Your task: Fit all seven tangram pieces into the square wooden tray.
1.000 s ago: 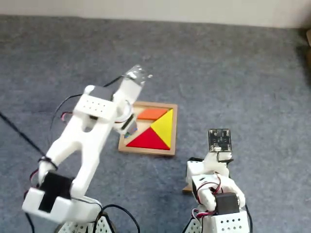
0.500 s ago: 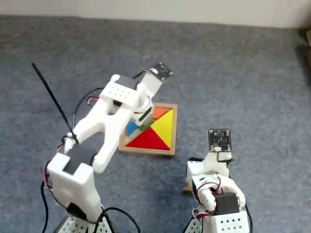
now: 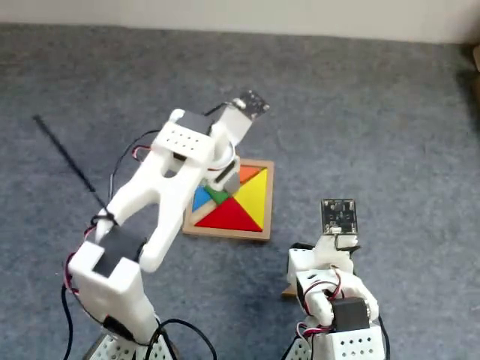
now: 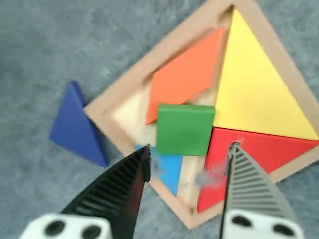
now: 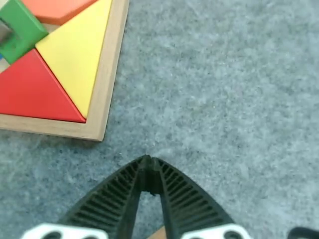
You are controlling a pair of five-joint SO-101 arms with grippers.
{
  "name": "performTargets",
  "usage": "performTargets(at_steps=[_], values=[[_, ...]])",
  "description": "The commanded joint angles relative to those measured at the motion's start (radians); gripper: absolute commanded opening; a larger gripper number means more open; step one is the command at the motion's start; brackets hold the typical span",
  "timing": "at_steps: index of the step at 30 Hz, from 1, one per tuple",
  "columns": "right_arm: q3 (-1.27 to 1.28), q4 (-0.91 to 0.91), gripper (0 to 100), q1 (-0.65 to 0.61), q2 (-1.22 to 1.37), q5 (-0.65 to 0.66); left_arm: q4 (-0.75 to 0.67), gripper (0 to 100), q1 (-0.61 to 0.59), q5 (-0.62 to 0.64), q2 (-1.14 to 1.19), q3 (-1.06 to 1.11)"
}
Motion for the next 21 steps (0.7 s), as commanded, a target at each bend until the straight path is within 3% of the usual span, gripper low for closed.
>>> performTargets(at_steps=[1,4,12,21], values=[[0.122,0.007,0.5,0.013,-0.005,0.008,0.002,25,-0.048,-0.002,-0.099,-0.041],[0.122,0.007,0.5,0.013,-0.005,0.008,-0.002,25,-0.081,-0.002,-0.093,-0.036],[0.122,0.007,0.5,0.013,-0.005,0.008,-0.199,25,-0.085,0.034,0.033,0.050],[0.122,0.007,0.5,0.013,-0.005,0.008,-0.198,25,-0.091,0.037,0.088,0.082]])
